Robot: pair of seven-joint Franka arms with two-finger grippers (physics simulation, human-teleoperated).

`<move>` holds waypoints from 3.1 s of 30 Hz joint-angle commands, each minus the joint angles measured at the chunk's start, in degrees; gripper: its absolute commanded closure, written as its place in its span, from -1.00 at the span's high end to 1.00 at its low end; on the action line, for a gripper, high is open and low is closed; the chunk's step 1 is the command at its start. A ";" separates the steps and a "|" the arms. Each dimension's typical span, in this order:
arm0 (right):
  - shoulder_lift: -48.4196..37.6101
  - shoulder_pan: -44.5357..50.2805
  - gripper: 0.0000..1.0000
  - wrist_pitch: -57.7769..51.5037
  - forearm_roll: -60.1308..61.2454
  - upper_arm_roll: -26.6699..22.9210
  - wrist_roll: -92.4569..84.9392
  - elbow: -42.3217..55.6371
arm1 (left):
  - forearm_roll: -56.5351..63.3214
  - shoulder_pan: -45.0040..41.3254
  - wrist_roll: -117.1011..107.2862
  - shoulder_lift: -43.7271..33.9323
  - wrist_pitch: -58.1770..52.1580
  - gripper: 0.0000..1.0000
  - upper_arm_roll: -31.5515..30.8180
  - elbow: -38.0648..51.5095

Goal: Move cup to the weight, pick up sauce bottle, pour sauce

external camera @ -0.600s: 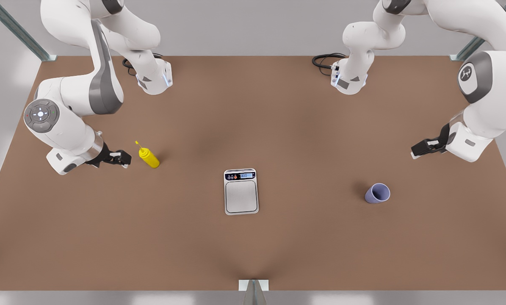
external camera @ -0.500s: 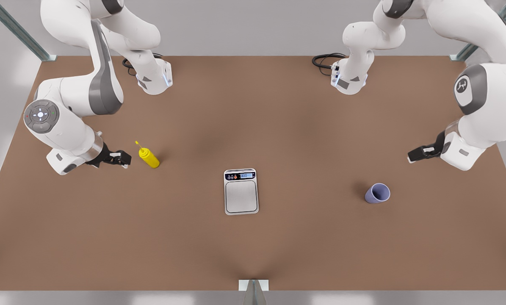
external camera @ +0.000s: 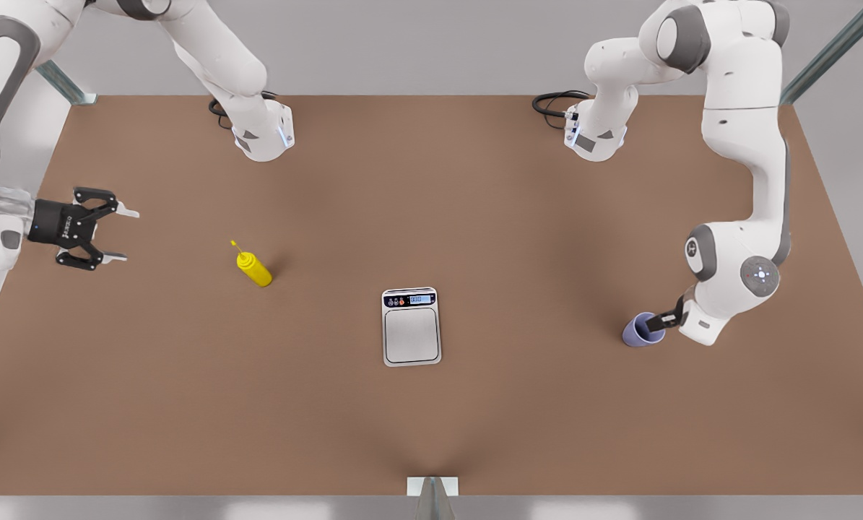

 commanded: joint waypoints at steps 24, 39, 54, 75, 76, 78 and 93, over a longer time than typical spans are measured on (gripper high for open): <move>30.25 0.13 1.00 8.16 16.41 0.14 -56.24 -7.12 | 0.23 0.00 0.09 7.50 3.51 -0.57 0.00 1.23; 29.46 -3.12 1.00 11.41 14.21 1.55 -60.81 -15.11 | -0.03 -0.35 -0.35 -0.06 -2.02 -0.57 -5.97 2.02; 29.37 -2.51 1.00 13.78 14.74 3.22 -62.31 -19.42 | -2.14 -24.78 -39.38 19.27 -3.08 -0.57 -15.91 33.65; 29.37 0.83 1.00 17.21 18.87 5.68 -62.22 -20.65 | 0.50 -30.41 -39.99 27.63 -0.09 -0.57 -15.38 38.23; 29.37 0.83 1.00 17.21 19.13 5.68 -62.22 -20.74 | 0.50 -30.41 -40.43 27.63 0.00 -0.57 -15.38 38.23; 29.37 1.45 1.00 17.21 19.39 5.68 -62.22 -20.74 | 0.41 -30.85 -41.92 28.51 2.98 -0.57 -15.47 38.23; 29.37 3.38 0.01 18.18 19.92 5.68 -60.46 -20.74 | 1.47 -31.11 -41.92 29.30 3.16 1.00 -15.38 39.03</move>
